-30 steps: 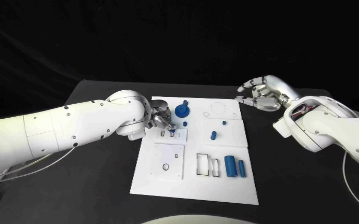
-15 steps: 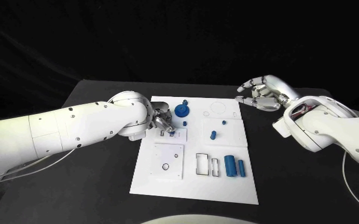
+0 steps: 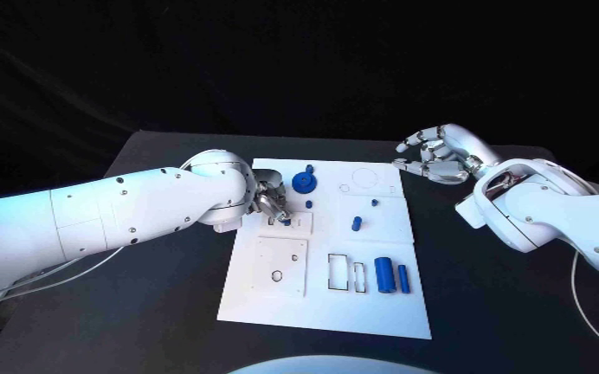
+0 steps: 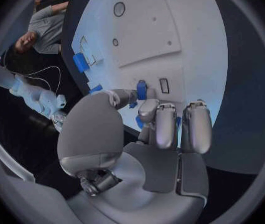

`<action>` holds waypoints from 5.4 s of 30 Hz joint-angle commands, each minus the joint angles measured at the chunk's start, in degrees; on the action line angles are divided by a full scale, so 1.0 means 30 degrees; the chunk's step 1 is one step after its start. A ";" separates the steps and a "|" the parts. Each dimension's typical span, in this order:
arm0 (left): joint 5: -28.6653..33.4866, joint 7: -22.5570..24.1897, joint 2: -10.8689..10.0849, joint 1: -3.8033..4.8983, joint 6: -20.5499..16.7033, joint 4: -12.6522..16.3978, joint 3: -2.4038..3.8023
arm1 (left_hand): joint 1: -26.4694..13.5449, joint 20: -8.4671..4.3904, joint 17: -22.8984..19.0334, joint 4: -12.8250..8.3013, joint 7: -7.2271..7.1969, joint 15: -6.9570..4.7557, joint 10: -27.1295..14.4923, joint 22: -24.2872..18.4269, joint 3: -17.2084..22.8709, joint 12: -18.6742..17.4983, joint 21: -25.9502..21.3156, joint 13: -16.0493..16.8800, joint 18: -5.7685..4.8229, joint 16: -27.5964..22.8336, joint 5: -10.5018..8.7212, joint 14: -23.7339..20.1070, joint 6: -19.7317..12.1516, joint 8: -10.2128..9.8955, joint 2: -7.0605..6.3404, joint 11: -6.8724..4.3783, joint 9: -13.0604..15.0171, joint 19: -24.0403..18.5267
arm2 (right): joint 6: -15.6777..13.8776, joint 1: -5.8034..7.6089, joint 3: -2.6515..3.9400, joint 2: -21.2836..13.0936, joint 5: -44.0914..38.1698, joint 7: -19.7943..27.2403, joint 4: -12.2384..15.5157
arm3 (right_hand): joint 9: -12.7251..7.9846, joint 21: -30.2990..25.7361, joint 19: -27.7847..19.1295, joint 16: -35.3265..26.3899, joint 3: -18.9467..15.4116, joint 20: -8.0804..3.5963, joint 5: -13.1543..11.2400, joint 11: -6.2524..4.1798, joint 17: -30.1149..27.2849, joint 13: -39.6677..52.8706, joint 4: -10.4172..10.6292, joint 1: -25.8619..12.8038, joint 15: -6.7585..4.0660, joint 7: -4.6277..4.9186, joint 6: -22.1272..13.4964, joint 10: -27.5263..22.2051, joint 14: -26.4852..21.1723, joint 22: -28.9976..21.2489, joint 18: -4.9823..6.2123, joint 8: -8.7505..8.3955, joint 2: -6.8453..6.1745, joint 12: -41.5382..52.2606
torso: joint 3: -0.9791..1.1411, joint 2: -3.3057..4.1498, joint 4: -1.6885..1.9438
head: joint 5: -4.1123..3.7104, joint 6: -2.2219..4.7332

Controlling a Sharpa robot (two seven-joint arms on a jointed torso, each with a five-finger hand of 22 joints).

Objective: Assemble the parts on the task board

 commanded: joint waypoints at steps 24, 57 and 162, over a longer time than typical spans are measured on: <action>-0.0434 -0.0086 0.0067 0.0000 0.1162 0.0056 -0.0004 | -0.0652 -0.0080 0.0771 -0.2338 -0.0689 -0.0170 0.0309 0.0107 0.2180 0.0138 0.0102 0.0096 -0.0392 0.0044 -0.0241 0.0840 0.0869 0.0158 0.0793 -0.0073 0.3595 0.0143 | 0.0063 -0.0039 0.0002 -0.0026 -0.0064 -0.0027 0.0104 | 0.0029 -0.0134 -0.0073 -0.0097 -0.0023 -0.0017 0.0133 -0.0052 0.1244 0.0003 0.0190 -0.0056 -0.0125 -0.0111 -0.0020 -0.0037 0.1078 0.0306 0.0301 0.0114 0.0028 -0.0096 | 0.0014 -0.0005 0.0001 | -0.0003 -0.0104; -0.0351 -0.0044 0.0411 -0.0002 0.1448 -0.0344 -0.0024 | -0.2090 -0.0184 0.0792 -0.0346 -0.0887 -0.0277 0.0343 0.0292 -0.1245 0.0321 0.0072 0.0334 -0.0432 0.0029 -0.0438 0.0846 0.1316 -0.0219 0.0901 -0.0210 0.3904 0.0299 | 0.0158 -0.0053 0.0002 -0.0130 -0.0012 -0.0006 0.0120 | 0.0055 -0.0262 -0.0080 -0.0165 -0.0190 -0.0047 0.0812 -0.0079 0.1169 -0.0083 0.0605 -0.0218 -0.0155 -0.0138 -0.0042 -0.0088 0.1073 0.0248 0.0315 0.0189 -0.0054 -0.0140 | 0.0004 -0.0032 -0.0014 | -0.0128 -0.0289; 0.0816 0.0196 0.2278 0.1918 0.4426 -0.6483 0.0041 | -0.2392 0.0714 0.0725 0.0417 0.0728 0.0894 -0.2171 -0.1605 -0.6959 -0.1852 -0.1106 -0.2972 -0.0019 -0.0048 -0.0412 0.0777 -0.0225 -0.5042 0.1724 0.1193 0.1167 -0.0982 | -0.0135 -0.0131 0.0002 0.0052 -0.0123 0.0060 -0.0377 | 0.0080 -0.1384 -0.0712 -0.0561 -0.0435 -0.0063 0.0931 -0.0081 0.0402 -0.0573 0.1065 -0.0237 -0.0166 -0.0141 -0.0157 -0.0532 0.0864 -0.0513 0.0551 0.0256 -0.0198 -0.0522 | 0.0017 -0.0020 0.0007 | 0.0060 -0.0027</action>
